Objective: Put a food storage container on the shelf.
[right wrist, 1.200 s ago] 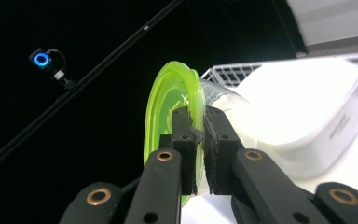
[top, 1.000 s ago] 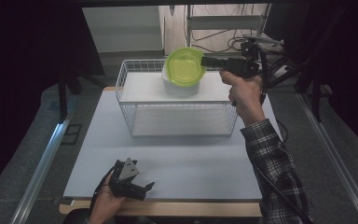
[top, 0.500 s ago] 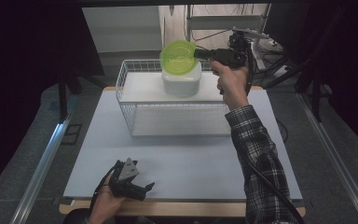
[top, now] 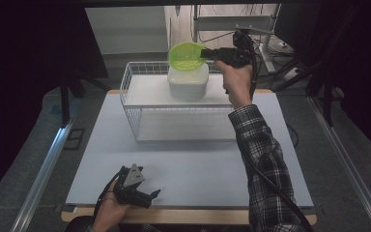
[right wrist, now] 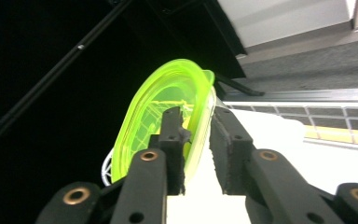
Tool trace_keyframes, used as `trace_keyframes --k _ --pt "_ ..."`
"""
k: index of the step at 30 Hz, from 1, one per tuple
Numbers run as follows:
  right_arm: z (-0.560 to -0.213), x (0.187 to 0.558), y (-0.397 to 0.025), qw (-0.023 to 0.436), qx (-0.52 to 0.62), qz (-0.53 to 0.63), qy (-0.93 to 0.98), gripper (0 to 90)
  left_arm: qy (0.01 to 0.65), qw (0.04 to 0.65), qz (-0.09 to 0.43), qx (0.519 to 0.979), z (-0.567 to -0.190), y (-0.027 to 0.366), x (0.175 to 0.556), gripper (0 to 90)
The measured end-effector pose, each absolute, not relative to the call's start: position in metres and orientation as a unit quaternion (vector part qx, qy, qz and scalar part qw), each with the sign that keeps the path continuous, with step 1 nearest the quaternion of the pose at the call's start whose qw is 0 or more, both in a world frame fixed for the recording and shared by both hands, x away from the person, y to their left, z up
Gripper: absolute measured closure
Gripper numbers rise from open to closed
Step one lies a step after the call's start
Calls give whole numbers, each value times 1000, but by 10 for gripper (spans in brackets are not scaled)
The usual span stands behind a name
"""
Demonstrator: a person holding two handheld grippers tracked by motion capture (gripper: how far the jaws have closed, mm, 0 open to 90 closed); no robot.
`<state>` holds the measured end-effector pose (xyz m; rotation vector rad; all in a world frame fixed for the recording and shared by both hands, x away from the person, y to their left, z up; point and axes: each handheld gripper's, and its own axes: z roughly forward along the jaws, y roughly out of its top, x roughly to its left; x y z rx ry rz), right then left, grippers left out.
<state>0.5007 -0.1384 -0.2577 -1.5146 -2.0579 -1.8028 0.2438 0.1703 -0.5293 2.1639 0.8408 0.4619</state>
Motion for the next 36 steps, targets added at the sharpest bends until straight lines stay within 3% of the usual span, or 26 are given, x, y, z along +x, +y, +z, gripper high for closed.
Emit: trace_keyframes --k 9,21,36 --pt "-258 503 -133 -27 -489 -559 -669 650 329 379 180 846 -529 170 244 11" --pt "-255 499 -141 -49 -460 -575 -675 283 344 387 164 840 -527 174 245 18" --pt "-271 477 -155 -97 -405 -548 -725 144 352 404 143 832 -526 175 246 19"
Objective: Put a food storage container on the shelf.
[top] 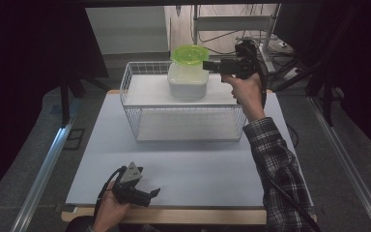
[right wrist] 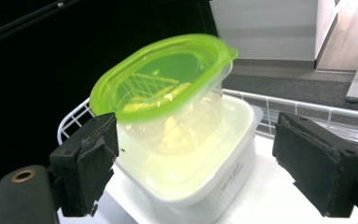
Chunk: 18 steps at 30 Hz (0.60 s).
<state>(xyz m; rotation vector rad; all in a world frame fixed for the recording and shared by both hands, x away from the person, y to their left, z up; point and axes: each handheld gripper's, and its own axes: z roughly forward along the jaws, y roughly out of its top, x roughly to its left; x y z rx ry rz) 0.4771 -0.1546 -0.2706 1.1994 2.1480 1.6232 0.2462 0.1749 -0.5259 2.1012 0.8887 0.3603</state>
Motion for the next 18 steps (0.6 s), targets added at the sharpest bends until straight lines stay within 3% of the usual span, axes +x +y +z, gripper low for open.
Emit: trace_keyframes --k 18 --pt "-289 448 -168 117 380 539 742 107 352 401 137 835 -527 174 246 18"
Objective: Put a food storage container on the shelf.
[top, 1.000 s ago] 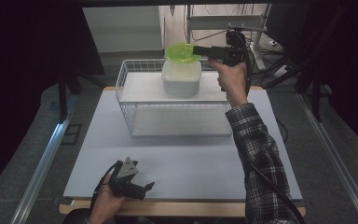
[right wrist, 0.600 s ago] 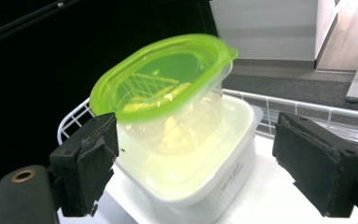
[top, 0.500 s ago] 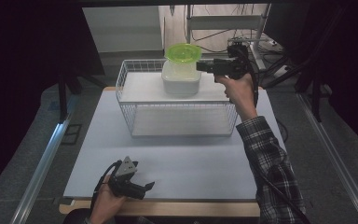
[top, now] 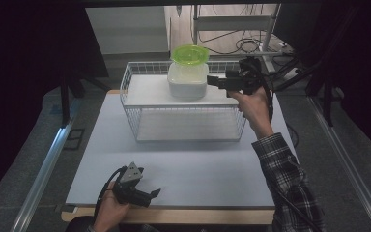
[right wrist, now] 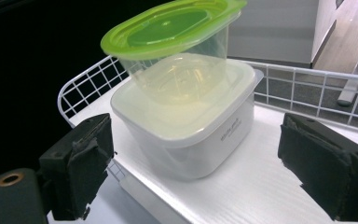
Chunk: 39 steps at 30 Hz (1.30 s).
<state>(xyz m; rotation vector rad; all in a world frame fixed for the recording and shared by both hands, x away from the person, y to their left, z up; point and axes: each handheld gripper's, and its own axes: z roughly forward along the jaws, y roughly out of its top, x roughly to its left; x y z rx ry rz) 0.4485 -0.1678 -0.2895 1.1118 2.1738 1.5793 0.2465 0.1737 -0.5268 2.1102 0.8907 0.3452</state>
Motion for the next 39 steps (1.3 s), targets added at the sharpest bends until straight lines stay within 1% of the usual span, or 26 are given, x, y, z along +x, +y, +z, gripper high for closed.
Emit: trace_keyframes --k 17,22,32,39 --pt "-310 422 -170 112 354 535 759 74 351 396 137 837 -528 172 247 15" --pt "-320 410 -171 120 346 526 767 55 350 394 137 839 -528 172 247 10" --pt "-354 384 -177 119 337 505 786 31 354 391 138 838 -529 172 247 0" --pt "-380 366 -186 134 338 494 790 33 348 392 140 840 -529 171 247 3"
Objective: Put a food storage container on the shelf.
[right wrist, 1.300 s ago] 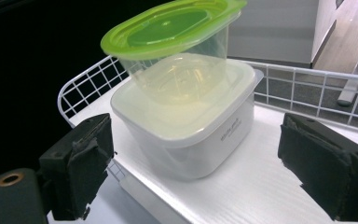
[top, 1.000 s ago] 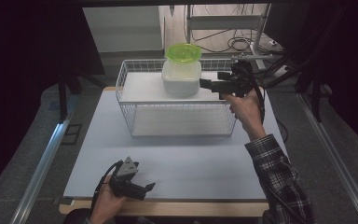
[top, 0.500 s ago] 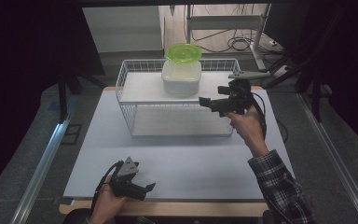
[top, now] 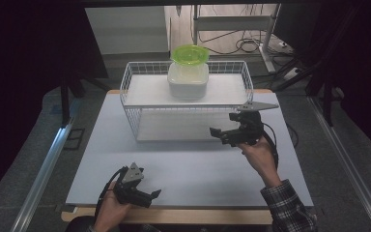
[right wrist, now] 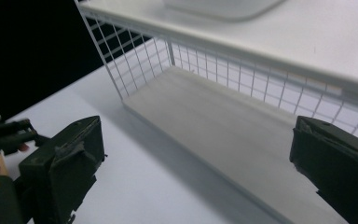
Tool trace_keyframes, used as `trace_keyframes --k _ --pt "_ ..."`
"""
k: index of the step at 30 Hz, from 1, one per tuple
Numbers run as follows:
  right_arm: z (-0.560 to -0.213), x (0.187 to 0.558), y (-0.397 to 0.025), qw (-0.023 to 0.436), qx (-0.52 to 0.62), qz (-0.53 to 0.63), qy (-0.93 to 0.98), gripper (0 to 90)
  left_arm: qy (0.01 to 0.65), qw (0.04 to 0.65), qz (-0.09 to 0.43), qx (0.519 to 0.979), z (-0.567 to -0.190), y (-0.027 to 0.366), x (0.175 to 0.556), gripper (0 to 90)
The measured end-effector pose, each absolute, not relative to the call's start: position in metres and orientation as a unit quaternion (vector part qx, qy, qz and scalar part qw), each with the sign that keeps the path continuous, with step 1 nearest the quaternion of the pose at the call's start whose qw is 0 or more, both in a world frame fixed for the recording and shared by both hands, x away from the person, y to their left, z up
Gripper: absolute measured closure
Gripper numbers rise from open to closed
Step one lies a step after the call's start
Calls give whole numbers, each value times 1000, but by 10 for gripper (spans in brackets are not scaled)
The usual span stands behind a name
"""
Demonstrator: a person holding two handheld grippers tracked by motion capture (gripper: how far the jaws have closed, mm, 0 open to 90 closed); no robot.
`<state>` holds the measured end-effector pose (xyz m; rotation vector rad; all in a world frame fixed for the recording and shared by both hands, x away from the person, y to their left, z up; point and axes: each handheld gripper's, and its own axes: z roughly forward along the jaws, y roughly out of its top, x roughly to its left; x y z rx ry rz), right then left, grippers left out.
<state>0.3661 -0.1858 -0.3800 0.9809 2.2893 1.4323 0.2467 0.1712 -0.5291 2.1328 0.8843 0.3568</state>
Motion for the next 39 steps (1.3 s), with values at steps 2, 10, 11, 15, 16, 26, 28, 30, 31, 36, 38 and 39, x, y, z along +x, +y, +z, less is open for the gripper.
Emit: trace_keyframes --k 2,10,11,15,16,26,28,30,31,36,38,39 --pt "-388 362 -189 136 341 490 791 32 346 393 142 840 -529 170 246 8" --pt "-423 346 -203 147 351 479 791 39 343 396 145 839 -529 170 246 10" --pt "-427 344 -205 151 353 478 790 39 343 396 146 839 -529 170 245 10" --pt "-443 339 -209 146 359 473 791 39 342 397 146 839 -530 170 245 11" --pt "-448 337 -210 146 360 473 791 38 342 398 147 839 -530 170 245 11" --pt "-482 310 -206 176 344 422 820 18 335 384 157 846 -532 169 245 7" --pt "-487 306 -205 172 341 414 827 15 335 380 159 848 -533 168 245 5" --pt "-493 303 -203 168 337 403 834 12 334 379 159 848 -533 167 245 3" --pt "-495 302 -203 167 334 394 839 12 334 379 159 848 -533 167 245 3" --pt "-508 303 -201 168 334 360 855 11 335 380 157 848 -533 168 246 1" --pt "-509 304 -201 167 336 360 854 12 334 380 157 848 -533 168 246 1" --pt "-509 304 -201 167 337 360 854 12 334 380 157 848 -533 167 246 1"
